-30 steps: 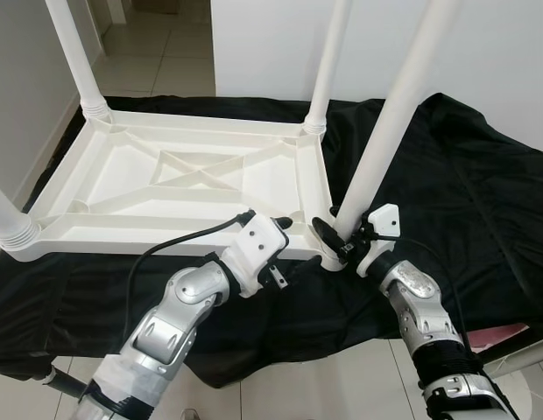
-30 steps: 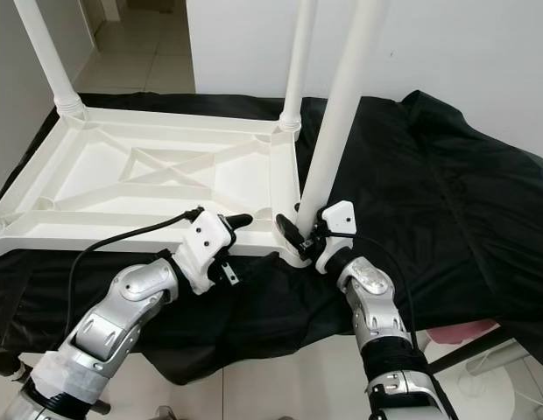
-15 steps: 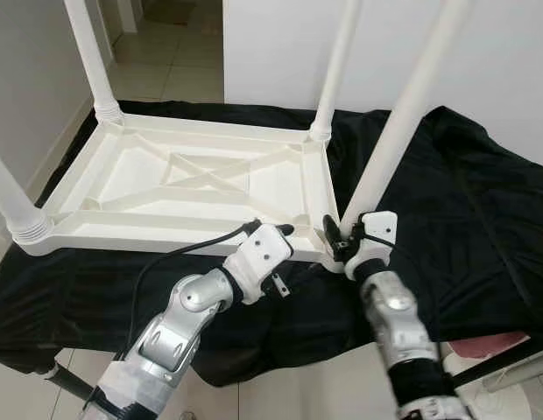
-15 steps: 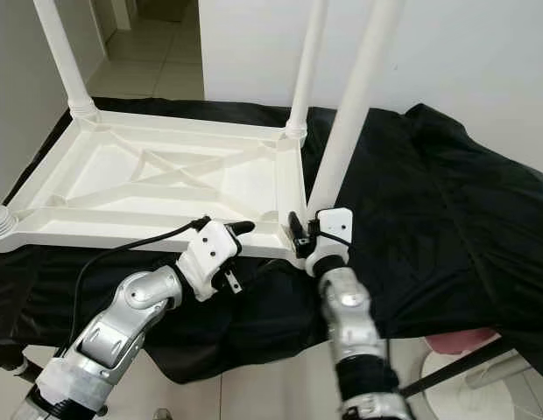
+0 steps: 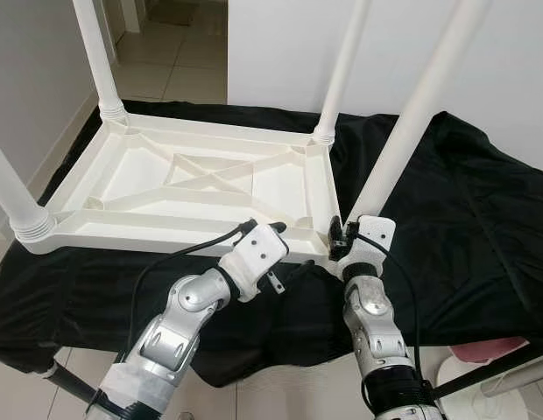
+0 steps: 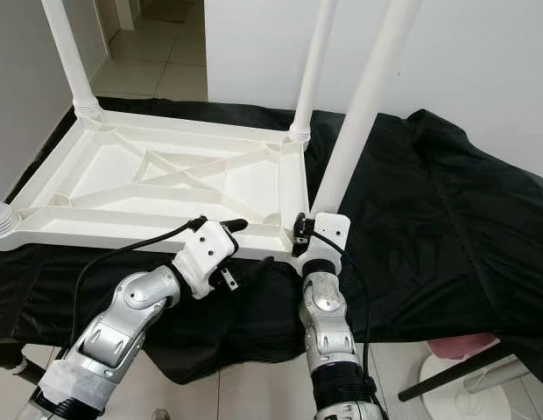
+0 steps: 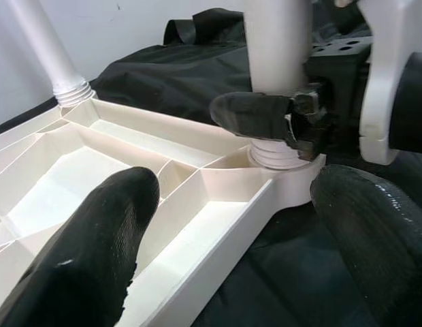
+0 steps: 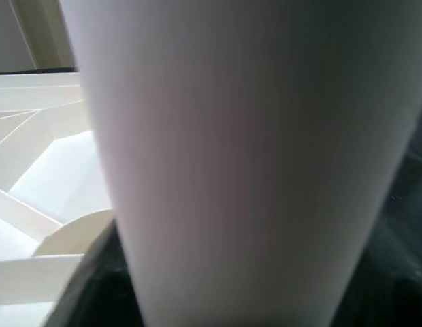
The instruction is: Building children table
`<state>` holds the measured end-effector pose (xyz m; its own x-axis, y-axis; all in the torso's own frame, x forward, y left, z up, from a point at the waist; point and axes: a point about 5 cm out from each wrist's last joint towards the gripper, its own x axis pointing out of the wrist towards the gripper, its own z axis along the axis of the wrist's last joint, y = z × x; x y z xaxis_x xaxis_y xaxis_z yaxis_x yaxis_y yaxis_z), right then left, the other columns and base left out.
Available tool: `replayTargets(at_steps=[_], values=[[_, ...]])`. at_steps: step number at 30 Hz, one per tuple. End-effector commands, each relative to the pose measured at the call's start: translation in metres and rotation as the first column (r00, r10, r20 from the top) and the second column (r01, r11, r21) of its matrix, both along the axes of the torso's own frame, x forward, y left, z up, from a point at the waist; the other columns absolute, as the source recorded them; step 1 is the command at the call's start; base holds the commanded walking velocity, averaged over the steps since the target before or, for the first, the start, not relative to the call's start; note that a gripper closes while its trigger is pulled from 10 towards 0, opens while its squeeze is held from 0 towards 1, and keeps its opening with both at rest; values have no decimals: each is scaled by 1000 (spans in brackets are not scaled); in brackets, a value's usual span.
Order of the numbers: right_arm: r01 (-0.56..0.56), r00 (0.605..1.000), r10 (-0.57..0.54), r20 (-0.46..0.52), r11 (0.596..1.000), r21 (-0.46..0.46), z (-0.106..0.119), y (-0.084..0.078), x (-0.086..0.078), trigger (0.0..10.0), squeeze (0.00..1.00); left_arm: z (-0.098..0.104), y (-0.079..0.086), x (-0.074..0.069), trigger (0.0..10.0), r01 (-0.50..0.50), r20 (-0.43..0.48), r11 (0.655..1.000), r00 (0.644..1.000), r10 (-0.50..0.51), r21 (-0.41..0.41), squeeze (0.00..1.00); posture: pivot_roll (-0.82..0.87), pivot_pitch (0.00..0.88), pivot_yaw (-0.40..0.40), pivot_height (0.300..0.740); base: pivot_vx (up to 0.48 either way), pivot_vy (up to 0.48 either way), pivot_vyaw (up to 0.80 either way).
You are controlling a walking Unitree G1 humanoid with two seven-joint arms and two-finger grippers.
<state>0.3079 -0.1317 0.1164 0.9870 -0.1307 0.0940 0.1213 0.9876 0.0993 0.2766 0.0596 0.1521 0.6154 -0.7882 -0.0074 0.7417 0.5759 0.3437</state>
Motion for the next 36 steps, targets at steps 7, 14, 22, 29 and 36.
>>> replayTargets(at_steps=[7,14,22,29,36], values=[[-2,1000,3,23,1000,-29,1,-9,-3,10000,1000,-2,12,11,10000,-217,12,975,976,218,-39,0,66,0,-111,740,0,0,0],[-67,997,69,36,996,-54,-2,-10,-13,10000,0,0,15,12,10000,-233,0,970,972,234,-67,0,69,0,-110,740,0,0,0],[-97,994,99,35,994,-56,-8,-10,-24,10000,0,-1,17,8,10000,-234,-6,970,972,235,-67,0,71,0,-108,740,0,0,0],[-132,990,136,45,988,-81,-9,-10,-35,10000,0,-2,20,3,10000,-232,-22,970,973,231,-75,0,74,0,-114,740,0,0,0],[-204,976,209,51,975,-89,-11,-13,-43,10000,0,-3,21,-3,10000,-203,-48,975,979,200,-84,0,67,20,-111,740,0,0,0]])
